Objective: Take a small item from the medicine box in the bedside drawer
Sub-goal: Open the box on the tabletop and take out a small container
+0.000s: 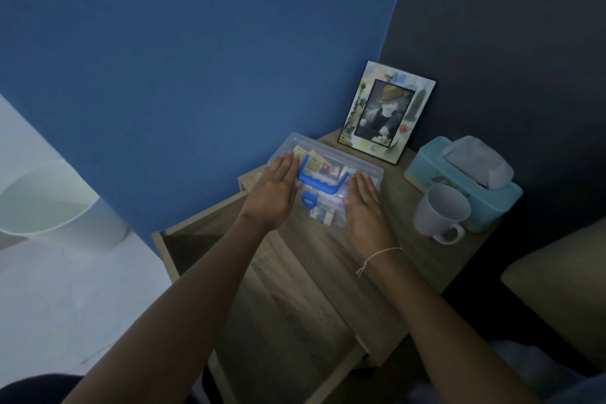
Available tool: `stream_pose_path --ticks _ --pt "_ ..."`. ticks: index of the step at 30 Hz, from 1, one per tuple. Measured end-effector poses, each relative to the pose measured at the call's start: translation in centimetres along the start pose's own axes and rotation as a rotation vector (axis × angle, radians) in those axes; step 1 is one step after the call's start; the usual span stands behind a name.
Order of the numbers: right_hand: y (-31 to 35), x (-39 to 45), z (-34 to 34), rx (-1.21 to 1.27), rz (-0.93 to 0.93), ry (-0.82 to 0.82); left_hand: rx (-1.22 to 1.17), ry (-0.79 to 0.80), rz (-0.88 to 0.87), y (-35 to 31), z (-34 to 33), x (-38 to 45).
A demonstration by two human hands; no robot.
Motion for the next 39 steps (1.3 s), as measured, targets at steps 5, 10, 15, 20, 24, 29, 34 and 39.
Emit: stream_pose_path --ticks 5,10,15,20,24,29,34,39 --pt "-0.4 1.3 -0.4 0.023 -0.01 -0.012 -0.016 -0.012 0.008 0.4 -0.4 1.2" --pt "-0.6 2.0 -0.6 0.028 -0.015 -0.027 -0.021 -0.027 0.026 0.8 -0.5 1.8" --pt "-0.5 2.0 -0.7 0.039 -0.02 -0.029 -0.006 -0.036 0.019 0.9 -0.8 1.8" --pt "-1.8 1.2 1.2 0.263 -0.125 -0.165 -0.007 -0.028 0.031 0.7 -0.5 1.2" --pt "-2.8 0.2 1.3 0.309 -0.153 -0.18 -0.217 -0.311 0.19 0.4 1.7 -1.2" --pt "-2.4 0.7 0.8 0.295 -0.102 -0.135 -0.453 -0.424 0.499 0.7 -0.4 -3.9" --pt "-2.5 0.6 0.3 0.276 -0.091 -0.138 -0.673 -0.351 0.686 1.1 -3.1 -3.7" --pt "-2.7 0.6 0.1 0.285 -0.095 -0.15 -0.803 -0.309 0.793 1.4 -4.4 -3.4"
Point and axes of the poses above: each hand's wrist, its own x-axis towards the middle knuckle, its own z-axis out of the back of the hand, y = z × x, the point moved 9 cm from there along x, towards the middle knuckle, and after that the axes turned 8 degrees about -y, right-handed, at the moved point
